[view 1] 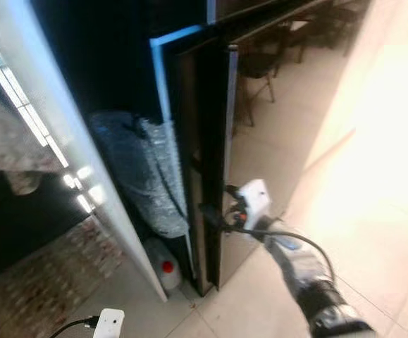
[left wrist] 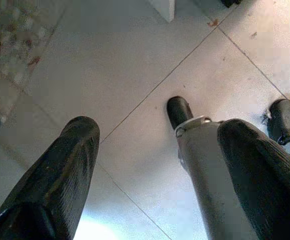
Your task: Restocking fridge
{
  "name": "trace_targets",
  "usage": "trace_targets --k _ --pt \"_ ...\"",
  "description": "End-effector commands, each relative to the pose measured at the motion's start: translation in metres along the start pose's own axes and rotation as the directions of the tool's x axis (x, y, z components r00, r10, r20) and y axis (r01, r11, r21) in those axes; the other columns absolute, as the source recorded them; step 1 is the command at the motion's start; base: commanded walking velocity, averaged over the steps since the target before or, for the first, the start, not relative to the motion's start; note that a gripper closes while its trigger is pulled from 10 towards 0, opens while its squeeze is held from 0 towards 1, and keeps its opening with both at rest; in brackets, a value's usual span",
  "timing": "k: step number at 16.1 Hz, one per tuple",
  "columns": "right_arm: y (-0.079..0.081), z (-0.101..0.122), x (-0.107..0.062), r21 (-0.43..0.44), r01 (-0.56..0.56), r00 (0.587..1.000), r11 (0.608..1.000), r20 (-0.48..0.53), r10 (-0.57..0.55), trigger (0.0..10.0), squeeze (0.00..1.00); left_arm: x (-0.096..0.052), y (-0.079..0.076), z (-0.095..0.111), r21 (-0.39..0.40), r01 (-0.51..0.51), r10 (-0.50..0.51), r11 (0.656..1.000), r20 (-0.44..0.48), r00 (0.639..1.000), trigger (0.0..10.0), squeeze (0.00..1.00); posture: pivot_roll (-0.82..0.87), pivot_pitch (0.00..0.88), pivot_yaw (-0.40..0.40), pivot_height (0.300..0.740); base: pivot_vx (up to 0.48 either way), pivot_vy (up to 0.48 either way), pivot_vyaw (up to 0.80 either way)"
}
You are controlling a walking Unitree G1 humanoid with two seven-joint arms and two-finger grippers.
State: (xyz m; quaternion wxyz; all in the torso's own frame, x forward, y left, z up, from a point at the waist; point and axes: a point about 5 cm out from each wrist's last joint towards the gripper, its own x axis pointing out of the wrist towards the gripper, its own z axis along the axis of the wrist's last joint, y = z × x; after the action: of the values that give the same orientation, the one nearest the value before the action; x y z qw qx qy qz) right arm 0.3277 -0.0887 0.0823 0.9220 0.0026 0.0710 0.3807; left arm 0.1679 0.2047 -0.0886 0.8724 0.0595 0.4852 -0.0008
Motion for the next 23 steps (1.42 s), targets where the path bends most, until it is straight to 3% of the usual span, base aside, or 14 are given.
trace_targets --k 1,7,10,11,12,15,16,18,21,22,23 --pt "0.041 0.041 0.034 -0.152 -0.195 0.969 0.969 0.126 0.214 10.0 0.0 -0.001 0.003 -0.004 0.004 -0.01 0.01 1.0 -0.012 1.0 10.0 0.0 -0.04 0.0 0.077 0.74 0.0 0.0 0.0" --pt "0.022 0.021 0.013 -0.145 -0.143 0.984 0.979 0.082 0.156 10.0 0.0 -0.001 0.001 -0.006 0.001 -0.005 0.005 1.0 -0.016 1.0 10.0 0.0 -0.05 0.0 0.069 0.74 0.0 0.0 0.0" --pt "0.006 0.01 -0.023 -0.133 -0.064 0.993 0.989 0.089 0.077 10.0 0.0 -0.001 0.0 -0.008 -0.008 -0.008 0.007 1.0 -0.018 1.0 10.0 0.0 -0.05 0.0 0.045 0.74 0.0 0.0 0.0" --pt "0.004 0.009 -0.028 -0.129 -0.054 0.994 0.99 0.087 0.066 10.0 0.0 -0.001 0.0 -0.008 -0.009 -0.008 0.008 1.0 -0.018 1.0 10.0 0.0 -0.05 0.0 0.045 0.74 0.0 0.0 0.0" --pt "-0.003 -0.001 -0.057 -0.124 -0.032 0.997 0.992 0.066 0.041 10.0 0.0 -0.001 -0.001 -0.009 -0.011 -0.008 0.008 1.0 -0.022 1.0 10.0 0.0 -0.05 0.0 0.041 0.74 0.0 0.0 0.0" --pt "-0.027 -0.007 -0.112 -0.076 0.05 0.998 0.996 0.036 -0.048 10.0 0.0 -0.002 -0.003 -0.01 -0.011 -0.004 0.003 1.0 -0.026 1.0 10.0 0.0 -0.06 0.0 0.035 0.74 0.0 0.0 0.0" --pt "-0.049 -0.015 -0.14 -0.051 0.181 0.983 0.982 -0.003 -0.181 10.0 0.0 -0.002 -0.003 -0.011 -0.01 -0.004 0.003 1.0 -0.027 1.0 10.0 0.0 -0.06 0.0 0.034 0.74 0.0 0.0 0.0" --pt "-0.067 -0.035 -0.165 0.028 0.335 0.941 0.942 -0.061 -0.333 10.0 0.0 -0.001 -0.003 -0.01 -0.009 -0.004 0.004 1.0 -0.026 1.0 10.0 0.0 -0.06 0.0 0.034 0.74 0.0 0.0 0.0" --pt "-0.069 -0.04 -0.172 0.047 0.369 0.927 0.928 -0.095 -0.364 10.0 0.0 -0.001 -0.003 -0.01 -0.009 -0.004 0.004 1.0 -0.026 1.0 10.0 0.0 -0.06 0.0 0.034 0.74 0.0 0.0 0.0" --pt "-0.068 -0.083 -0.182 0.097 0.501 0.844 0.86 -0.272 -0.462 10.0 0.0 -0.001 -0.002 -0.01 -0.008 -0.004 0.004 1.0 -0.025 1.0 10.0 0.0 -0.06 0.0 0.041 0.74 0.0 0.0 0.0" --pt "-0.041 -0.154 -0.206 0.085 0.694 0.614 0.714 -0.587 -0.527 10.0 0.0 -0.001 -0.002 -0.009 -0.006 -0.005 0.005 1.0 -0.024 1.0 10.0 0.0 -0.06 0.0 0.044 0.74 0.0 0.0 0.0"
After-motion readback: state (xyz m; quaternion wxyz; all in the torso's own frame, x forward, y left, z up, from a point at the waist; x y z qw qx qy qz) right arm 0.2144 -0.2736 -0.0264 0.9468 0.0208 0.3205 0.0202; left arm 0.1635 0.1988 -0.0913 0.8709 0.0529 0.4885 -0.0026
